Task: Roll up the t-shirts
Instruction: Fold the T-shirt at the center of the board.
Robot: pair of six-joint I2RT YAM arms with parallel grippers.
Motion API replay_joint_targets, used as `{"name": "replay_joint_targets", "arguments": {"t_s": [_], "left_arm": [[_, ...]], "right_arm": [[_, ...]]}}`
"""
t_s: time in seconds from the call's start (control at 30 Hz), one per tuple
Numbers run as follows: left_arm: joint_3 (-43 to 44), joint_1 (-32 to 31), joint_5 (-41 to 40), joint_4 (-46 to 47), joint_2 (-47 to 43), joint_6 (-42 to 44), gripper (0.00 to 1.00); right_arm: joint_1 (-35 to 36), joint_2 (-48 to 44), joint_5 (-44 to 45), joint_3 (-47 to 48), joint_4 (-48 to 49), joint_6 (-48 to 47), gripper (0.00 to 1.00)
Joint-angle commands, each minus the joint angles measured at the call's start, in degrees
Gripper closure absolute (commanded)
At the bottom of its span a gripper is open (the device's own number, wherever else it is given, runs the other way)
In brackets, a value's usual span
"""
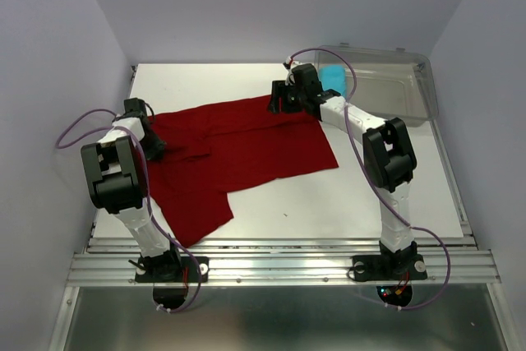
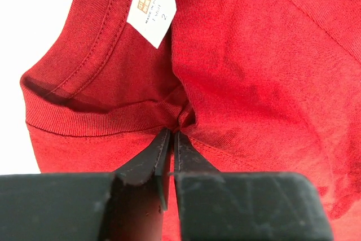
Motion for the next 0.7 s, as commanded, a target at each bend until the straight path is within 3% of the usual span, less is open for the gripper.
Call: {"name": "replay_joint_targets", "arguments": {"t_s": [0.0, 0.1, 0.13, 0.17, 0.23, 0.47, 0.67], "left_arm": [[-0.21, -0.64, -2.81, -0.04, -2.18, -0.16, 0.88], [0.15, -1.43, -2.73, -0.65, -2.80, 0.19, 0.85], [0.32, -1.69, -2.55, -0.83, -2.80, 0.37, 0.73], [0.41, -2.22, -2.64, -1.00, -2.80, 0.54, 0.67], [0.32, -2.57, -2.72, -1.00, -2.80, 0.46, 0.63], [0.32, -3.63, -2.64, -0.65, -2.27, 0.19, 0.66], [0.32, -4.33, -2.99, -0.83, -2.71, -0.16, 0.83]], "right_arm": [[0.27, -0.72, -0.94, 1.72, 2.52, 0.70, 0.34], [0.27, -0.72, -1.03, 1.63, 2.52, 0.79, 0.35], [0.27, -0.81, -1.03, 1.63, 2.61, 0.87, 0.35], [0.27, -0.81, -1.03, 1.63, 2.61, 0.88, 0.35], [0.27, -0.81, -1.03, 1.46, 2.52, 0.88, 0.34], [0.27, -1.08, -1.03, 0.93, 2.52, 1.05, 0.35], [0.27, -1.08, -1.03, 0.84, 2.61, 0.96, 0.35]]}}
